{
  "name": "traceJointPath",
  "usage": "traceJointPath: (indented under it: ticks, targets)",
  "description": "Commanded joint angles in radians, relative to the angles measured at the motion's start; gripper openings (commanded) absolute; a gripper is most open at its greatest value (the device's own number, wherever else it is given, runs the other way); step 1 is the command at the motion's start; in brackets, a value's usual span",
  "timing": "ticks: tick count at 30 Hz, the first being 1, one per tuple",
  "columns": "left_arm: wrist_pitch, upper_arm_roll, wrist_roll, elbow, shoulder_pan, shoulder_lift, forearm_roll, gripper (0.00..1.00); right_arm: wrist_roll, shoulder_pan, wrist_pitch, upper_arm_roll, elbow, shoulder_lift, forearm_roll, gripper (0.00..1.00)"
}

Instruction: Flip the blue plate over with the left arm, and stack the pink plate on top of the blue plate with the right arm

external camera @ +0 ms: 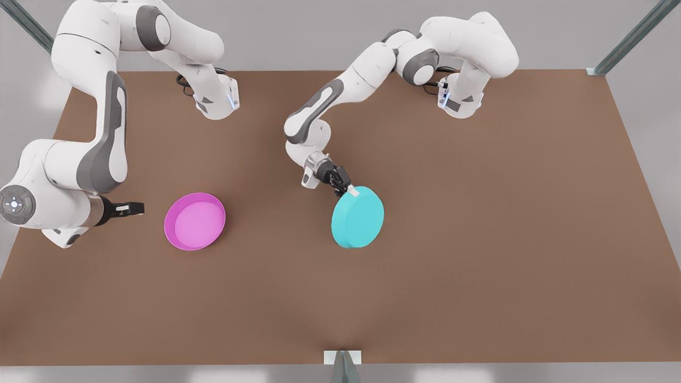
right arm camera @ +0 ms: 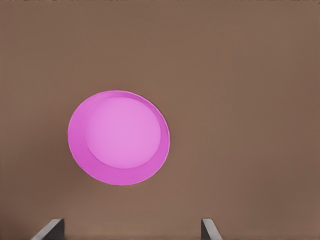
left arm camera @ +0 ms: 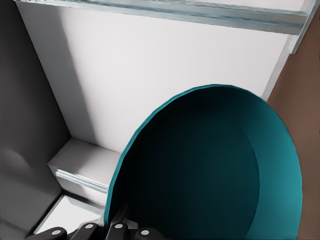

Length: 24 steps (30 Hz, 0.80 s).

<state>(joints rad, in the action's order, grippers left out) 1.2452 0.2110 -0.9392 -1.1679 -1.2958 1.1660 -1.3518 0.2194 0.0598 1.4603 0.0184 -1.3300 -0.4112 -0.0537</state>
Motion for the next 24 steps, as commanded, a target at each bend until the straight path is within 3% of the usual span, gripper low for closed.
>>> traceJointPath:
  ticks: [1, 9, 10, 11, 24]
  targets:
    - [0.002, 0.001, -0.004, 0.001, -0.008, 0.006, 0.022, 0.21, 0.000, 0.000, 0.000, 0.000, 0.000, -0.001, 0.000, 1.00]
    - [-0.010, -0.004, 0.000, 0.004, -0.045, 0.034, 0.025, 0.21, 0.000, 0.000, -0.002, 0.000, 0.000, -0.001, 0.000, 1.00]
    - [-0.024, -0.004, 0.003, 0.005, -0.048, 0.034, 0.026, 0.88, 0.000, 0.002, 0.000, 0.000, 0.000, -0.001, 0.000, 1.00]
    - [-0.023, -0.004, 0.005, 0.005, -0.054, 0.034, 0.025, 1.00, 0.000, 0.000, 0.000, 0.000, 0.000, -0.001, 0.000, 1.00]
    - [0.011, -0.044, -0.204, 0.071, -0.048, 0.041, 0.026, 1.00, 0.005, 0.011, 0.000, 0.000, 0.002, -0.006, 0.000, 1.00]
